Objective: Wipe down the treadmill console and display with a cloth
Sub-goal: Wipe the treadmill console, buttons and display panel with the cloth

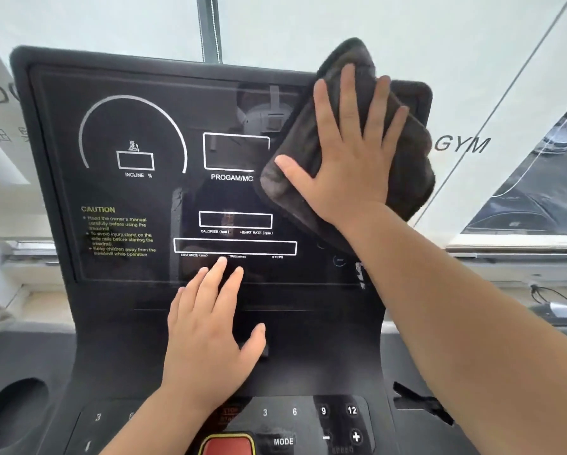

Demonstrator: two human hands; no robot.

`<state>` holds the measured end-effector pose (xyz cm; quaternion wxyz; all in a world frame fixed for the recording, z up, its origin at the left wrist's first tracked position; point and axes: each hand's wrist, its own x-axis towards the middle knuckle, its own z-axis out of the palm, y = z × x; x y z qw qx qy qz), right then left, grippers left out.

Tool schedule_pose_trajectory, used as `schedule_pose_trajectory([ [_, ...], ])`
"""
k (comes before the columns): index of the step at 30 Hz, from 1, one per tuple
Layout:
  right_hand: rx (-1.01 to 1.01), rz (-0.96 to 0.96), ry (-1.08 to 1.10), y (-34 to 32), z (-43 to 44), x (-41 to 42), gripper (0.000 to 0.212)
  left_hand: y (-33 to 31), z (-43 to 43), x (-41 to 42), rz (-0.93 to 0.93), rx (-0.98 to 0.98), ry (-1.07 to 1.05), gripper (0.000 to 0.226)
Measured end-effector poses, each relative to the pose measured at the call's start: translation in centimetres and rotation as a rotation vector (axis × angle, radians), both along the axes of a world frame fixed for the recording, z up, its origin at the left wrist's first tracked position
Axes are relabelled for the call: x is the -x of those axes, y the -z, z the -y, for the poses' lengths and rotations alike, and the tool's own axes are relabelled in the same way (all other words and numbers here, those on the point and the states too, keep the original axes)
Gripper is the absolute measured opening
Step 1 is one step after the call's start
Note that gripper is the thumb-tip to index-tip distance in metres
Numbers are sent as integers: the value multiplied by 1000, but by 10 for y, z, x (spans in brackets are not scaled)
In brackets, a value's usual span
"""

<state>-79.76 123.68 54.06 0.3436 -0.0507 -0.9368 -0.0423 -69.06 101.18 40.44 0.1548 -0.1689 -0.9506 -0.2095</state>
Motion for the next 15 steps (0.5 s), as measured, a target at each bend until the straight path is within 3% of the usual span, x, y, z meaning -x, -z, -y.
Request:
schedule_pose_trajectory([
  [5, -158, 110, -341, 61, 37, -30, 96, -2, 1, -3, -44, -133, 22, 72],
  [10, 98, 39, -511, 87, 31, -70, 84, -15, 3, -3, -45, -290, 13, 68],
  [15, 374, -129, -689, 67, 40, -97, 56, -31, -10, -3, 148, -548, 28, 73],
])
